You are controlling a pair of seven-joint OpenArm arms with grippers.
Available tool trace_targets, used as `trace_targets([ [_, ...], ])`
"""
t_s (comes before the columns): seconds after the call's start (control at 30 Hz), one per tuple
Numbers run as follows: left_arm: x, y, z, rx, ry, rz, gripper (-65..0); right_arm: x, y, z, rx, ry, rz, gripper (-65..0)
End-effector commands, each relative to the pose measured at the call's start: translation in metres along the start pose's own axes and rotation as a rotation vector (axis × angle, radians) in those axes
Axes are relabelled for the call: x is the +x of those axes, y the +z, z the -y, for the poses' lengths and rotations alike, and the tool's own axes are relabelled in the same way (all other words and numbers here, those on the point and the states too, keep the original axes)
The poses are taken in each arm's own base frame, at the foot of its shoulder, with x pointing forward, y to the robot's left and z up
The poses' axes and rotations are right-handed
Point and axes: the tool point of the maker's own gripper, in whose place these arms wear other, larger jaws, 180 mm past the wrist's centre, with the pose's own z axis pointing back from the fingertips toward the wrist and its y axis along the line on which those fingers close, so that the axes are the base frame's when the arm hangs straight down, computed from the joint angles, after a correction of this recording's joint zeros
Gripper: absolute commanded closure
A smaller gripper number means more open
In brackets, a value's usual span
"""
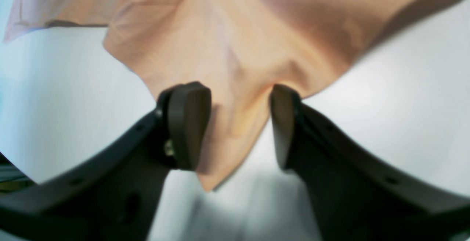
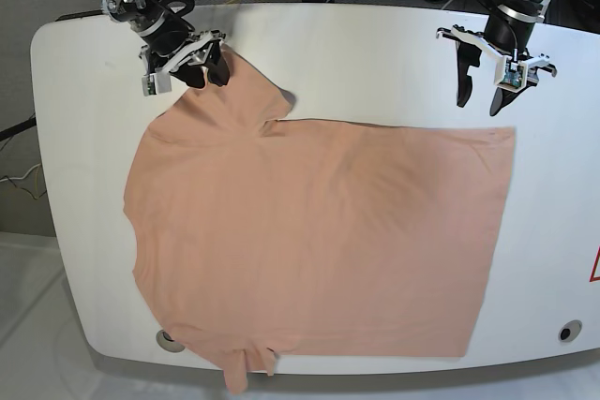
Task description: Fold the T-shirt properly
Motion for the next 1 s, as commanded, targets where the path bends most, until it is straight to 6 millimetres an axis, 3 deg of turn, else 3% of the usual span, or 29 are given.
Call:
trace_targets([
  [0.0,0.009,0.002,-0.001,-0.003,-0.01,0.035,-28.3,-0.005,-0.001,-0.002,0.003,0.009,-0.031,-22.7],
  [0.2,0.01,0.0,-0.002,-0.001,-0.011,0.04,-28.2,-0.008,0.001,0.002,-0.008,0.007,-0.048,-8.2],
  [0.27,0.014,0.0,-0.004,0.005,-0.022,0.049,-28.2,-0.005,0.005,0.006,-0.014,0.004,-0.039,0.0],
  [0.53,0.018,-0.003,-0.014,0.029,-0.029,0.057,-28.4,-0.003,0.009,0.013,-0.031,0.007,-0.041,0.0],
  [0.6,0.012,-0.005,-0.031,0.063,-0.015,0.027,-29.7,0.002,0.008,0.011,-0.028,0.006,-0.017,0.0],
  [0.97,-0.029,-0.028,-0.073,0.119,0.03,-0.106,-33.1,0.002,0.006,0.008,-0.018,0.015,-0.019,0.0],
])
